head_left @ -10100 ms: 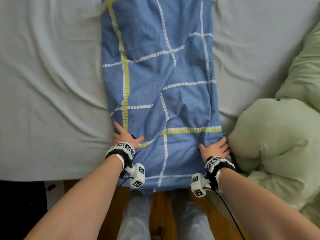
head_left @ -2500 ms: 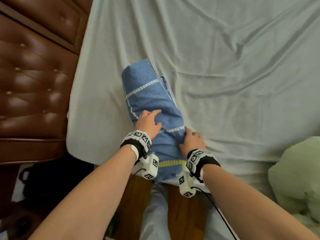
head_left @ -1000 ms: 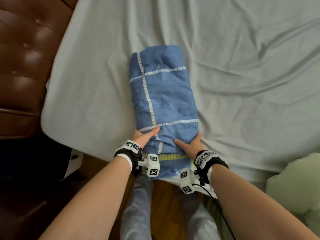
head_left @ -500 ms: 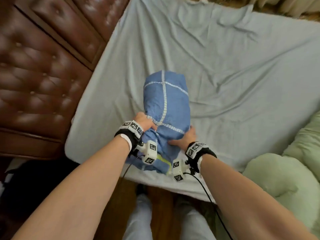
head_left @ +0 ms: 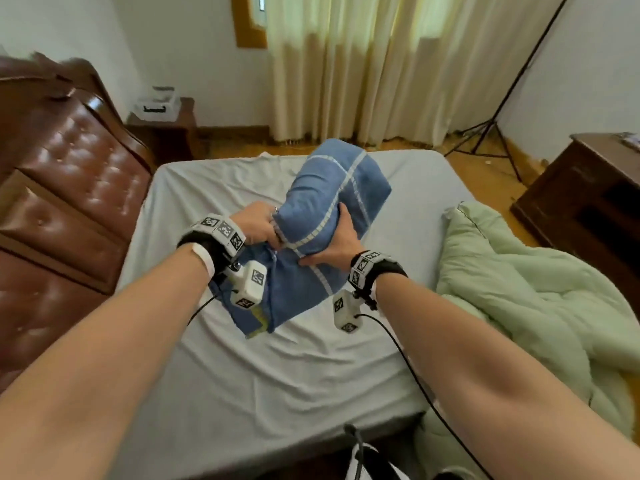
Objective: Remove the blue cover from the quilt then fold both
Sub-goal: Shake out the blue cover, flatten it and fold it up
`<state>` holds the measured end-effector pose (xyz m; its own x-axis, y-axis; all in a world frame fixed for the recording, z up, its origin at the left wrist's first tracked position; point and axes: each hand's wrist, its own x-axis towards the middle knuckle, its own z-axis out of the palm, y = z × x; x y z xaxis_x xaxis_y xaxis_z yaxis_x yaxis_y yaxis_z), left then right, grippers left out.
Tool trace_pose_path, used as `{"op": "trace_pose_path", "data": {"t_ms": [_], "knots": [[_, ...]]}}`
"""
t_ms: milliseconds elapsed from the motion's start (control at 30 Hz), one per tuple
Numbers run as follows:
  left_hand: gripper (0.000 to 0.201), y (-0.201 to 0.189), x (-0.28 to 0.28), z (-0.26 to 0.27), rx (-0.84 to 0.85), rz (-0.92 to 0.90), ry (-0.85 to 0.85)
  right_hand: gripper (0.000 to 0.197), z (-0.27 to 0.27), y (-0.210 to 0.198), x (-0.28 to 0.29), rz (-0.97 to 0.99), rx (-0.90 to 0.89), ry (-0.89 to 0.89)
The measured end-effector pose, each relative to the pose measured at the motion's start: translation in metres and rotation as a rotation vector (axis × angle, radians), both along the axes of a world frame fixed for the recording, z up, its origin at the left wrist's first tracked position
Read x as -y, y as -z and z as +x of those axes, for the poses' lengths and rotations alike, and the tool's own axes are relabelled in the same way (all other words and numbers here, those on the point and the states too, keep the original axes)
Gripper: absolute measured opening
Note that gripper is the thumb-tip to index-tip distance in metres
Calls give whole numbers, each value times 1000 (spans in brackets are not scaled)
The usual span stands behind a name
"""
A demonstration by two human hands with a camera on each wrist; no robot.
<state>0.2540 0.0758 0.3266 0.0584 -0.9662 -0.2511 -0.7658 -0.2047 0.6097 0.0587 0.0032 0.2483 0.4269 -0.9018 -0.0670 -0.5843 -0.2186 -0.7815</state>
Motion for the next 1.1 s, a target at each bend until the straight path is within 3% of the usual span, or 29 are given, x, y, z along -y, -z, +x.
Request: {"op": "trace_pose_path", "data": {"t_ms": [100,200,300,367,400,467,500,567,667,933,1100], "knots": [[28,-25,7,-20,38,-61,233,140,-23,-19,-24,68,67,-8],[27,-31,12,-54,33,-98,396,92,-58,-32,-52,51,37,112],[45,-29,15,-102,209,-262,495,59,-104,-47,-81,20,-2,231],[65,-26,14,-135,313,-448,519,49,-142,-57,-100,-17,-34,293],[80,-26,11,-152,278,-495,538,47,-164,-63,-110,-21,-69,317],[122,-28,10,-190,153,-466,617,41,-215,-74,-128,-4,-115,361],[141,-28,9,-213,168,-410,708,37,-243,-81,-138,11,-110,385],[157,-29,4,-271,347,-346,915,35,-304,-91,-159,23,-120,473],[156,-29,-9,-377,499,-427,1099,39,-396,-98,-195,20,-156,615],[152,-13,-61,-640,331,-507,1273,45,-633,-109,-297,61,-244,746],[116,-20,-85,-766,266,-524,1318,44,-743,-113,-331,50,-249,881]]}}
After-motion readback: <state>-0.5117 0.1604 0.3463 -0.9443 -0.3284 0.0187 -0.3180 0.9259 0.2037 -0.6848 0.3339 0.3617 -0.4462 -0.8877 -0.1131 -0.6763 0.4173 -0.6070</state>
